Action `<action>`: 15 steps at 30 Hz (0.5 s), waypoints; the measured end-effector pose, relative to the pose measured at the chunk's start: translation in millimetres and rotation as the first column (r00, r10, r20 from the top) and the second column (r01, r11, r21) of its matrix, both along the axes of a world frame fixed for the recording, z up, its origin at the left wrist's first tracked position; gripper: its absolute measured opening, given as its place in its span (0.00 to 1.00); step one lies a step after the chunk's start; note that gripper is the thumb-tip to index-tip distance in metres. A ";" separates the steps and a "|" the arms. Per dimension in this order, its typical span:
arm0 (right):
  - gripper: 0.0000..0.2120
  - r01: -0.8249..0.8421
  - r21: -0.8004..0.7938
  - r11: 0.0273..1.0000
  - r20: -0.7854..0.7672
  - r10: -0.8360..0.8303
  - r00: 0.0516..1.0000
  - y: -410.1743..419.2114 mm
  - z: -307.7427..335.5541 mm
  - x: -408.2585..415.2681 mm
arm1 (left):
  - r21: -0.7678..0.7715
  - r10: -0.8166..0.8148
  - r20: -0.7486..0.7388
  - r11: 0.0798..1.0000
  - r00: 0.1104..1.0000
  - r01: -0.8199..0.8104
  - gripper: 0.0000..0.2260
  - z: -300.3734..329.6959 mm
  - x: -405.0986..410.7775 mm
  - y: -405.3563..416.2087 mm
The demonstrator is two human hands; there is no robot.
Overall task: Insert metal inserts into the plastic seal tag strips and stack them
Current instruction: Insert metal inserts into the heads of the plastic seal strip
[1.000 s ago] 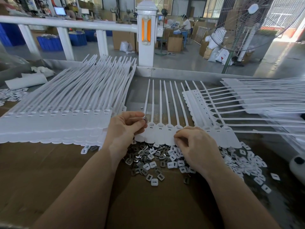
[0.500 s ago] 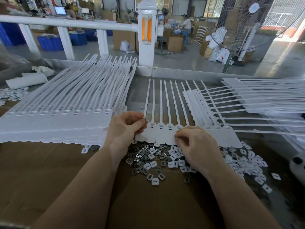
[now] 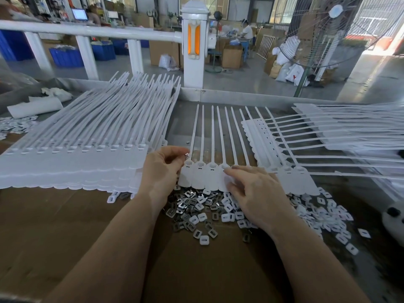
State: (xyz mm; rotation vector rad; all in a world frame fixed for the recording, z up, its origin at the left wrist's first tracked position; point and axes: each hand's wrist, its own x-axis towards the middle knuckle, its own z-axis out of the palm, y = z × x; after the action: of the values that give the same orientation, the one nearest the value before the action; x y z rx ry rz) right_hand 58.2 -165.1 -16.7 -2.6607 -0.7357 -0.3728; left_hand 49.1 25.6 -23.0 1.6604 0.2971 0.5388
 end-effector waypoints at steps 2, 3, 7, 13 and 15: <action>0.15 -0.007 -0.007 1.000 -0.006 0.007 1.000 0.1 -1.2 0.8 | 0.092 0.024 -0.005 0.996 1.000 -0.023 0.09 1.1 -0.2 -0.7; 0.14 -0.003 0.011 1.000 -0.007 0.003 1.000 0.0 -1.7 1.4 | 0.136 0.042 -0.008 0.990 0.999 -0.040 0.08 1.6 -0.2 -1.0; 0.14 0.008 0.043 0.999 -0.011 -0.008 1.000 -0.9 -2.0 2.2 | 0.273 0.097 -0.029 0.958 0.995 -0.085 0.07 1.3 2.4 -1.6; 0.11 0.002 0.032 0.999 -0.004 -0.002 1.000 -0.7 -2.4 -0.1 | 0.366 0.086 -0.074 0.929 0.993 -0.054 0.08 -0.4 4.6 -0.7; 0.11 0.005 0.027 1.000 0.002 -0.005 1.000 0.0 -2.5 -0.7 | 0.394 0.091 -0.083 0.918 0.992 -0.052 0.09 -0.9 4.9 -1.3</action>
State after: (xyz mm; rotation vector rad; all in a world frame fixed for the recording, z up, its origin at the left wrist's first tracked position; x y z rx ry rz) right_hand 57.5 -165.1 -19.2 -2.6375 -0.7198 -0.3841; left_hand 54.0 24.3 -23.9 2.0759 0.3398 0.5991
